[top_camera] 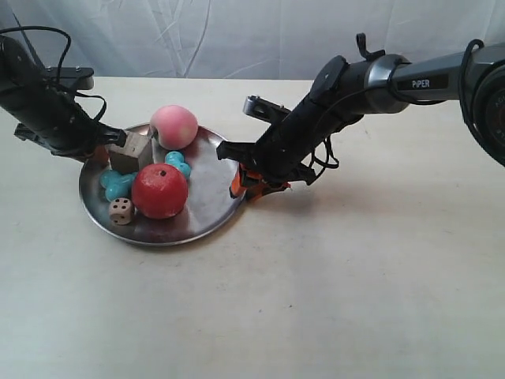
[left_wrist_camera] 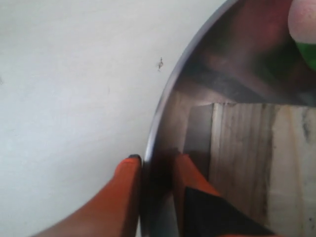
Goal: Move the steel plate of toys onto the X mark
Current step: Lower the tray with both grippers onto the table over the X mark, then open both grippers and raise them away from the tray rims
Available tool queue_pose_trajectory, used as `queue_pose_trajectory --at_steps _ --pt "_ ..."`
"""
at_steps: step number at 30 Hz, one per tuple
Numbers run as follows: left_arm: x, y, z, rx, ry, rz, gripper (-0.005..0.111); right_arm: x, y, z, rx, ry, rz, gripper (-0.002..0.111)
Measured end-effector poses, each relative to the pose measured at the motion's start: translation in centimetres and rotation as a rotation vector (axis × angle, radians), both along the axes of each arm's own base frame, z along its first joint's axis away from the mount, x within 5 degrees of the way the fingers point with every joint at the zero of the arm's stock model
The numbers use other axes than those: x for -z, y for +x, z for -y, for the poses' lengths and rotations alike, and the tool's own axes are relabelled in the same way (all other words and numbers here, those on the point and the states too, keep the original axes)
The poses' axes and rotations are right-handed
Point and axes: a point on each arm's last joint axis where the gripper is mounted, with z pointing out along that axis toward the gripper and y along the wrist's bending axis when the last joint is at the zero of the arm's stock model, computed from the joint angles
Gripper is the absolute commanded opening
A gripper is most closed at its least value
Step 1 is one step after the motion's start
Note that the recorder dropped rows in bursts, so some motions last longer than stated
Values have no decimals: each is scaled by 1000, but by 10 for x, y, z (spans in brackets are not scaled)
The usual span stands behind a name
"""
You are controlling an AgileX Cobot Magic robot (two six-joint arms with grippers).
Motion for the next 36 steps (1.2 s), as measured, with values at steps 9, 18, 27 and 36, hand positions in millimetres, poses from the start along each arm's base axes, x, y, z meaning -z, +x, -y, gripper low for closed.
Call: queue_pose_trajectory --at_steps 9,18,27,36 --pt "1 -1 0 17 16 -11 24 -11 0 2 -18 -22 32 31" --pt "4 -3 3 42 36 -30 37 -16 -1 0 -15 -51 33 31" --pt "5 -5 4 52 40 -47 37 -15 -2 1 -7 -73 27 31" --pt "5 -5 6 59 50 -50 37 -16 -1 2 -11 -101 34 46"
